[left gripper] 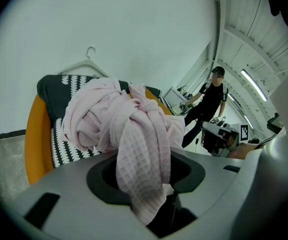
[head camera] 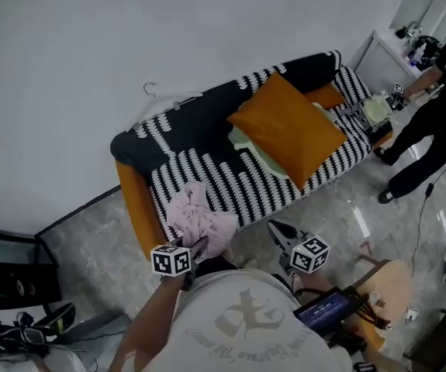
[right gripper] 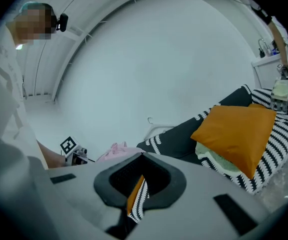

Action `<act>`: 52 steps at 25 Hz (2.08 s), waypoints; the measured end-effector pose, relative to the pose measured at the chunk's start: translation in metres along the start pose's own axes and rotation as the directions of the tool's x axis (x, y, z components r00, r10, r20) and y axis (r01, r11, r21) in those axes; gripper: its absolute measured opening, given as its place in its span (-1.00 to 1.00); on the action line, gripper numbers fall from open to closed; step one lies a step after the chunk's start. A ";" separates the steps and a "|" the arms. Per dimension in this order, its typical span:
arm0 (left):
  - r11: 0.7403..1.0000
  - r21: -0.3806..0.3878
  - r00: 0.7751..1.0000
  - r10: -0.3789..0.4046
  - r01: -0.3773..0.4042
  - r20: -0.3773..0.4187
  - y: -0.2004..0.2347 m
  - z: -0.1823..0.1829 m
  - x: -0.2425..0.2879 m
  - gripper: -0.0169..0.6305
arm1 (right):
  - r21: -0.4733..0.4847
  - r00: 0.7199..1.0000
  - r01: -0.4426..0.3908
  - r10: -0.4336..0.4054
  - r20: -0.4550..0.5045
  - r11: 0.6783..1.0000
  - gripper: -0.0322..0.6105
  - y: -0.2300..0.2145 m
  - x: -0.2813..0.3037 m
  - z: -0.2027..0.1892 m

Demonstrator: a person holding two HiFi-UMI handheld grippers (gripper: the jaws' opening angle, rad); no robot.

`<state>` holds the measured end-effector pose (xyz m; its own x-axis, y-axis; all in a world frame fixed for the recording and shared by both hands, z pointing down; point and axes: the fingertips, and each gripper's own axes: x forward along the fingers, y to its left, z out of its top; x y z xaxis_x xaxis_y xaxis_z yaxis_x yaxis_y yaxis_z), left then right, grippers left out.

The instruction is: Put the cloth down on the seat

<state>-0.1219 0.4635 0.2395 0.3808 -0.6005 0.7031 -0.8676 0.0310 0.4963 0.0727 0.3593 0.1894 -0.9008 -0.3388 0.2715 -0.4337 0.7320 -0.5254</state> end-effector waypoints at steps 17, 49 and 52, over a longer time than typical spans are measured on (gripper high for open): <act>0.993 0.049 0.993 -0.102 0.105 -0.056 0.052 0.095 0.062 -0.36 | -0.043 0.989 0.151 -0.150 0.015 0.988 -0.85 -0.046 0.066 0.067; 0.997 -0.018 0.983 -0.083 0.081 -0.165 0.079 0.110 0.103 -0.36 | -0.034 0.987 0.135 -0.138 -0.086 0.990 -0.85 -0.087 0.120 0.073; 0.996 -0.020 0.979 -0.085 0.082 -0.184 0.072 0.114 0.115 -0.36 | -0.026 0.986 0.128 -0.130 -0.108 0.991 -0.85 -0.101 0.121 0.072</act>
<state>-0.1769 0.3054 0.2980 0.5051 -0.4435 0.7404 -0.8267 -0.0021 0.5627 0.0063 0.2015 0.2171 -0.8290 -0.3655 0.4233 -0.5450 0.6977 -0.4649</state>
